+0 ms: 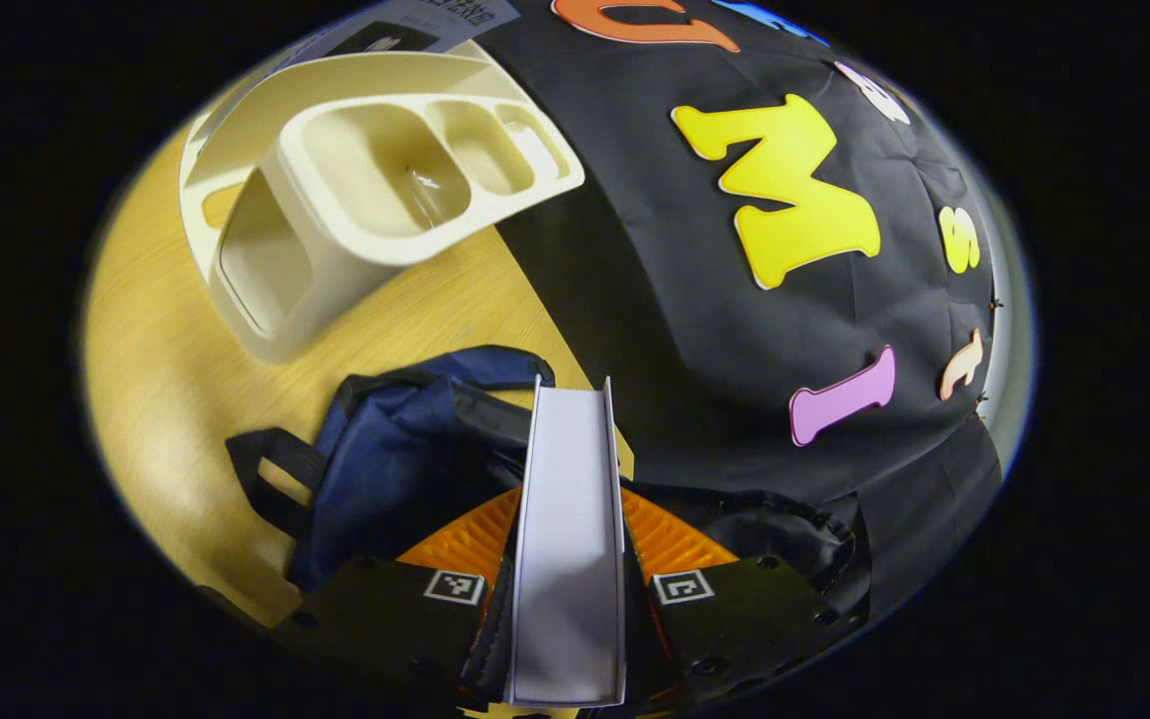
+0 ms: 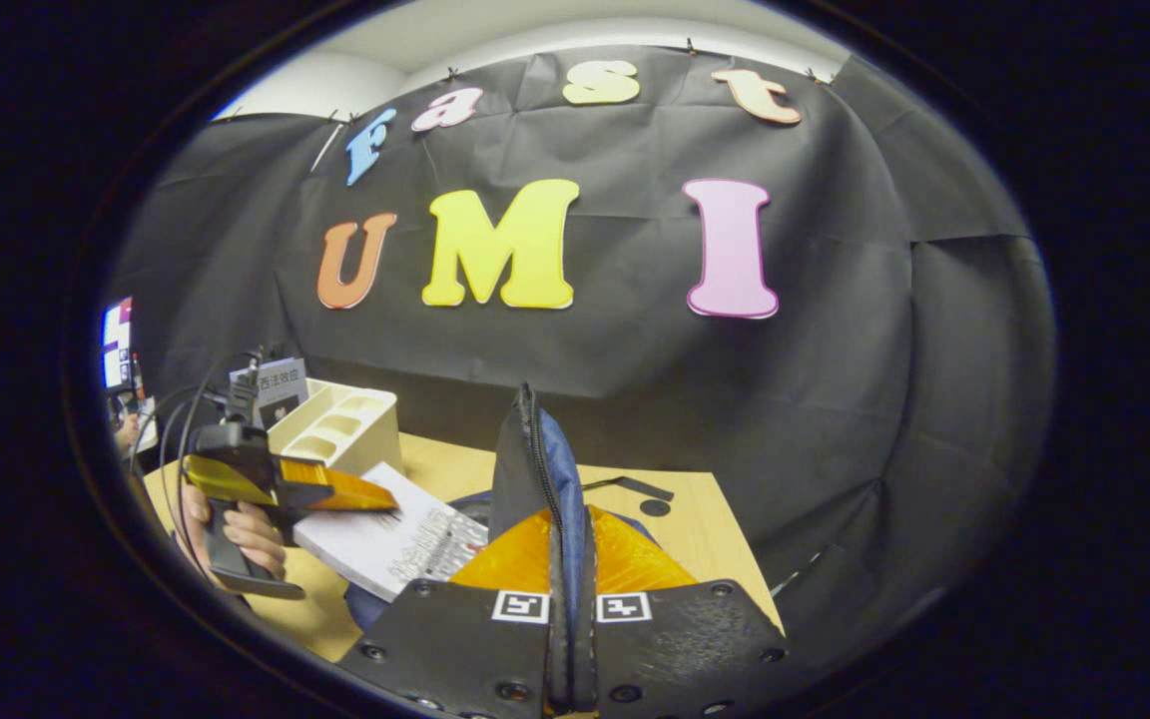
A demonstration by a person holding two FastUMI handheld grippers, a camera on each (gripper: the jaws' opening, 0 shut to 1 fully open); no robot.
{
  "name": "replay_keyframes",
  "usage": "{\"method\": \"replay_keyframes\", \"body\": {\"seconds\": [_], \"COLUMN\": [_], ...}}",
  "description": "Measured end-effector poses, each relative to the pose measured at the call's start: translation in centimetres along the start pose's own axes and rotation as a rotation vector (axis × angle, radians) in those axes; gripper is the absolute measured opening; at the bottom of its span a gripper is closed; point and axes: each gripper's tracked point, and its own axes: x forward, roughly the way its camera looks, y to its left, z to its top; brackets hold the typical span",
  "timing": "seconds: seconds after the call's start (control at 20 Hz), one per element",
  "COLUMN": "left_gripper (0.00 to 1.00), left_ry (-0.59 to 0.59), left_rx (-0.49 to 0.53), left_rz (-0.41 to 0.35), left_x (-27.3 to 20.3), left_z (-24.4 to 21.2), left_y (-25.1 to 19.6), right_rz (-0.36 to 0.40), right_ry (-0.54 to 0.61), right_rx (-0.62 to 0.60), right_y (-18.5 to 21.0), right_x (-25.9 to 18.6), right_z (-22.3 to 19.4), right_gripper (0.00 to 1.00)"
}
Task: Open the schoolbag, grab two books from the bookshelf and put them into the schoolbag.
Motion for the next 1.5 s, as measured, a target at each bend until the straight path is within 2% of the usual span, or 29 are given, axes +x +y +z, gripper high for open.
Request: {"method": "replay_keyframes", "body": {"seconds": [0.05, 0.1, 0.2, 0.3, 0.35, 0.4, 0.45, 0.5, 0.55, 0.6, 0.7, 0.75, 0.8, 0.85, 0.9, 0.95, 1.0, 1.05, 1.1, 1.15, 1.3, 1.45, 1.5], "left_gripper": [0.52, 0.47, 0.47, 0.47, 0.47, 0.52, 0.47, 0.52, 0.47, 0.48, 0.48, 0.53, 0.48, 0.54, 0.49, 0.51, 0.59, 0.78, 0.75, 0.79, 0.85, 0.96, 0.96], "left_ry": [-0.009, -0.025, -0.054, -0.055, -0.046, -0.046, -0.035, -0.037, -0.031, -0.025, -0.027, -0.034, -0.047, -0.053, -0.047, -0.032, 0.000, 0.011, 0.013, 0.028, 0.049, 0.026, 0.007], "left_rx": [-0.005, 0.006, 0.044, 0.089, 0.093, 0.087, 0.087, 0.088, 0.090, 0.091, 0.075, 0.087, 0.106, 0.126, 0.136, 0.155, 0.203, 0.221, 0.208, 0.226, 0.330, 0.427, 0.464], "left_rz": [-0.011, -0.022, -0.043, -0.022, -0.026, -0.030, -0.034, -0.041, -0.042, -0.048, -0.047, -0.046, -0.045, -0.044, -0.039, 0.002, 0.062, 0.081, 0.070, 0.084, 0.144, 0.210, 0.243], "left_x": [0.4, 0.6, 1.4, 2.4, 2.8, 3.3, 3.7, 4.1, 4.4, 4.8, 5.4, 5.5, 5.7, 5.8, 5.9, 6.1, 6.4, 6.6, 6.3, 6.2, 5.5, 4.2, 3.6], "left_z": [-0.4, -1.1, -2.4, -4.2, -5.0, -5.4, -5.9, -6.6, -7.5, -8.1, -9.2, -9.5, -9.6, -9.6, -9.6, -9.7, -9.9, -10.0, -9.9, -9.9, -9.2, -7.2, -6.2], "left_y": [0.0, 0.1, -0.1, 0.5, 0.6, 0.6, 0.6, 0.5, 0.7, 0.8, 1.0, 1.1, 1.1, 1.1, 1.1, 1.9, 3.3, 4.3, 4.0, 4.2, 4.8, 5.6, 6.1], "right_rz": [0.002, 0.006, 0.021, 0.035, 0.040, 0.046, 0.052, 0.056, 0.058, 0.060, 0.064, 0.062, 0.058, 0.053, 0.047, 0.045, 0.041, 0.038, 0.037, 0.033, 0.036, 0.028, 0.026], "right_ry": [-0.005, -0.007, -0.005, -0.016, -0.022, -0.023, -0.025, -0.024, -0.024, -0.024, -0.027, -0.024, -0.019, -0.016, -0.015, -0.009, 0.001, 0.012, 0.023, 0.027, 0.037, 0.041, 0.042], "right_rx": [-0.006, -0.007, -0.006, -0.002, -0.001, 0.000, 0.002, 0.002, 0.003, 0.008, 0.027, 0.035, 0.043, 0.049, 0.055, 0.060, 0.066, 0.076, 0.080, 0.081, 0.086, 0.086, 0.089], "right_y": [0.2, 0.4, 0.9, 1.1, 1.2, 1.4, 1.5, 1.5, 1.5, 1.5, 1.5, 1.4, 1.2, 1.0, 0.7, 0.5, 0.3, 0.2, 0.1, -0.1, -0.1, -0.5, -0.5], "right_x": [-0.2, -0.3, -0.5, -0.6, -0.6, -0.6, -0.6, -0.6, -0.6, -0.6, -0.6, -0.4, -0.3, -0.2, -0.2, -0.1, 0.0, 0.0, 0.0, 0.1, 0.0, 0.0, 0.0], "right_z": [0.2, 0.3, 0.2, 0.3, 0.5, 0.2, 0.1, 0.1, -0.1, -0.2, -0.3, -0.5, -0.7, -1.0, -1.0, -1.3, -1.6, -2.1, -2.4, -2.7, -3.0, -3.1, -3.2], "right_gripper": [0.03, 0.03, 0.00, 0.02, 0.03, 0.02, 0.02, 0.02, 0.02, 0.03, 0.03, 0.03, 0.03, 0.03, 0.02, 0.03, 0.03, 0.03, 0.03, 0.03, 0.03, 0.03, 0.03]}}
